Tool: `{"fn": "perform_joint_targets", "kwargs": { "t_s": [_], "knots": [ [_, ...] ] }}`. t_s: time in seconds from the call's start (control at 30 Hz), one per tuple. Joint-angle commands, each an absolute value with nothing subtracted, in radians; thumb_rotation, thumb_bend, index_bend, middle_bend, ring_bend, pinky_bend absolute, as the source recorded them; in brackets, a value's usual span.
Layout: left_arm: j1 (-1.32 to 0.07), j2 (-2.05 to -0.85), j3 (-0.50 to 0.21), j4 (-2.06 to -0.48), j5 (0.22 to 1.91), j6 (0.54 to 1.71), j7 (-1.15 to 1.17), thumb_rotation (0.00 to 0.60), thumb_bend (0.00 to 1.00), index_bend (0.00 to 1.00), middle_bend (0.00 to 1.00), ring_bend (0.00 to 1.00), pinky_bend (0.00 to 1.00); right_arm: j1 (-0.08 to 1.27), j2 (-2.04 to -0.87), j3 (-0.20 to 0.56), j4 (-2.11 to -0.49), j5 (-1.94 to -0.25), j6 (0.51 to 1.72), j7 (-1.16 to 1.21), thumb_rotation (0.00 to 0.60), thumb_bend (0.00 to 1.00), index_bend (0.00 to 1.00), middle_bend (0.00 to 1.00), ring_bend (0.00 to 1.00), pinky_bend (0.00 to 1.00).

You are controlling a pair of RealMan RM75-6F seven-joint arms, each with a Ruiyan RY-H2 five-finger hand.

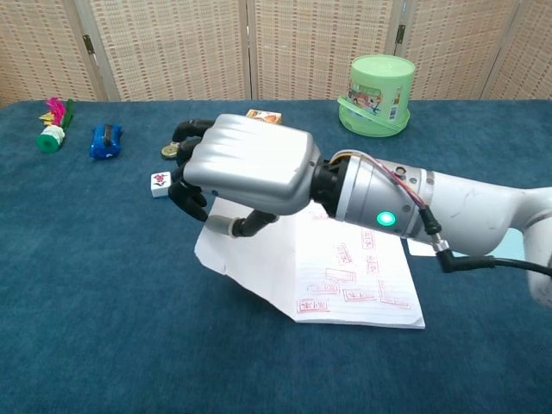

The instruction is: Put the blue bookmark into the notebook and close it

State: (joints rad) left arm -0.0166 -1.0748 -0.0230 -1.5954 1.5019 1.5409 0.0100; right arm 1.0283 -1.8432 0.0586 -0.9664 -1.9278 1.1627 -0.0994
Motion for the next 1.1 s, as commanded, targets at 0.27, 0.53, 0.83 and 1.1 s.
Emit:
{"fn": "perform_joint_targets", "kwargs": {
  "t_s": [0.27,0.53,0.83,1.1],
  "knots": [
    [-0.011,-1.073,-0.02,-1.592,1.496,1.539,0.007,0.6,0.11,0.11,0.06,0.13,0.18,1.087,-1.898,0.111,-0.936,-1.835,1.054,-0.14,0.6,0.14,0.33,0.26,0.2,0.14],
    [-0.013,-1.071,-0.023,-1.593,1.498,1.54,0.005,0.6,0.11,0.11,0.06,0.13,0.18,1.062,-1.852,0.144,-1.053,-1.757,1.044,-0.22,0.6,0.0,0.0,0.0,0.0,0.0],
    [-0.017,-1.073,-0.024,-1.593,1.504,1.537,0.007,0.6,0.11,0.11,0.06,0.13,0.18,0.901,-1.633,0.119,-1.288,-1.64,1.089,-0.352,0.6,0.01,0.0,0.05,0.01,0.02],
    [-0.033,-1.083,-0.022,-1.603,1.522,1.522,0.018,0.6,0.1,0.11,0.05,0.13,0.18,0.717,-1.447,0.06,-1.435,-1.51,1.15,-0.372,0.6,0.04,0.08,0.12,0.06,0.12]
  ]
}}
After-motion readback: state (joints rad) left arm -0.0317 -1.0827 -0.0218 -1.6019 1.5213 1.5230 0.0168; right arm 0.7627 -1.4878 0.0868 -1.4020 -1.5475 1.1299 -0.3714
